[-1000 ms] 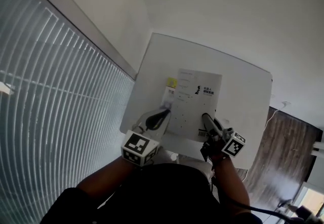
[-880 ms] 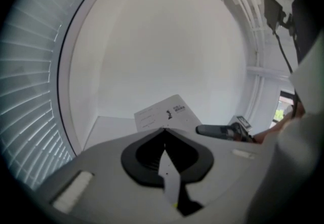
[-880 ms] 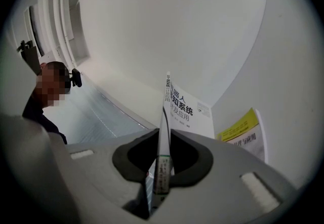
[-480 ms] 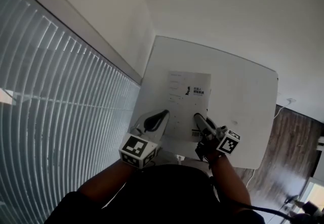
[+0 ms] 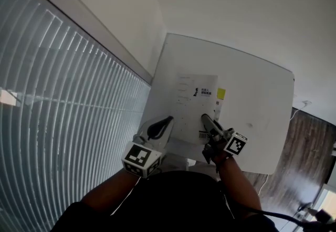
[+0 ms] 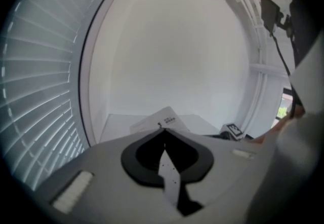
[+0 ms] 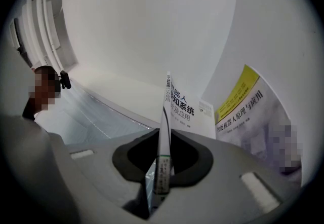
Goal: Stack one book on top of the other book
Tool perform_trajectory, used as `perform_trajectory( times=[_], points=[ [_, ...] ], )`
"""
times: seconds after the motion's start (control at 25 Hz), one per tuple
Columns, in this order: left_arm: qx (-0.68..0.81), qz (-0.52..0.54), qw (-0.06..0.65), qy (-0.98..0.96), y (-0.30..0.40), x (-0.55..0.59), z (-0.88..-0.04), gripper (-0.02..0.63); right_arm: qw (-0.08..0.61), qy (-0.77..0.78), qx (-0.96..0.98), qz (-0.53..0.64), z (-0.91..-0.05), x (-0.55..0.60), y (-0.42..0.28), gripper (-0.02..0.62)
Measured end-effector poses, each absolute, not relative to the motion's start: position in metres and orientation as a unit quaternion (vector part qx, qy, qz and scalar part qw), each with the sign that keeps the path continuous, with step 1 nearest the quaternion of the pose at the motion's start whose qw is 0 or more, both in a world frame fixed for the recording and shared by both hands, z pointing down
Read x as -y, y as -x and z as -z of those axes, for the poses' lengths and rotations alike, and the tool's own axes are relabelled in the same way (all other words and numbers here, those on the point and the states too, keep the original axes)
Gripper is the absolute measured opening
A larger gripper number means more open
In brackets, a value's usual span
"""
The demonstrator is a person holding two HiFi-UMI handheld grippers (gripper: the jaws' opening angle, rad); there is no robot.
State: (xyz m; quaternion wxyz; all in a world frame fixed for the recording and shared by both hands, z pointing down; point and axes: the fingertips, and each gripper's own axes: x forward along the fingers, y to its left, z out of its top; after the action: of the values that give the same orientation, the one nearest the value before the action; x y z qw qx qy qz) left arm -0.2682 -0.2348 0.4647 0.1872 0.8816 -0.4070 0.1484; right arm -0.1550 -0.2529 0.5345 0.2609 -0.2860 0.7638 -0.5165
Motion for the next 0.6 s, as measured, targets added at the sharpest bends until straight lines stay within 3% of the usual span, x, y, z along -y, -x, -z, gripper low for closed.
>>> perform_trajectory(
  times=[0.6],
  points=[
    [0.398,-0.153,0.19,-0.885,0.261,0.221,-0.469,0.006,0.229,0.332,-0.752,0.522,-0.558,0.252,0.131,0.054]
  ],
)
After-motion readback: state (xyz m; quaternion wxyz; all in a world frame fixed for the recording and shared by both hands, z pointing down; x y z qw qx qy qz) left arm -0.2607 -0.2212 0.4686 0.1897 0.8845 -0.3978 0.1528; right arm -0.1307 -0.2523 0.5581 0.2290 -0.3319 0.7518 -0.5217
